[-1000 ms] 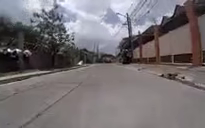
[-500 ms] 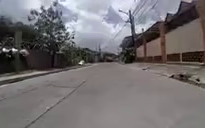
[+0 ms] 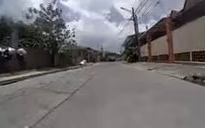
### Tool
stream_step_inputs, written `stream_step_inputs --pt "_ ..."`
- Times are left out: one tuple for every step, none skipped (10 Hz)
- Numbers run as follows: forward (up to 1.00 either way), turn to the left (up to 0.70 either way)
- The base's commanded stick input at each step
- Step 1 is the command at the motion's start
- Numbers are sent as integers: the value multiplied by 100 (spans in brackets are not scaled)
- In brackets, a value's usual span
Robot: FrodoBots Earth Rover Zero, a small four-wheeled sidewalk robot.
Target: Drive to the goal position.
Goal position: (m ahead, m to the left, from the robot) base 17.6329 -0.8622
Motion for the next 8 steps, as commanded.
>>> stream_step_inputs --pt "100 -39" --pt "100 -40" --pt "100 -40" --pt "100 -40" --pt "100 -37" --pt "100 -13" --pt "100 0" --pt "100 0"
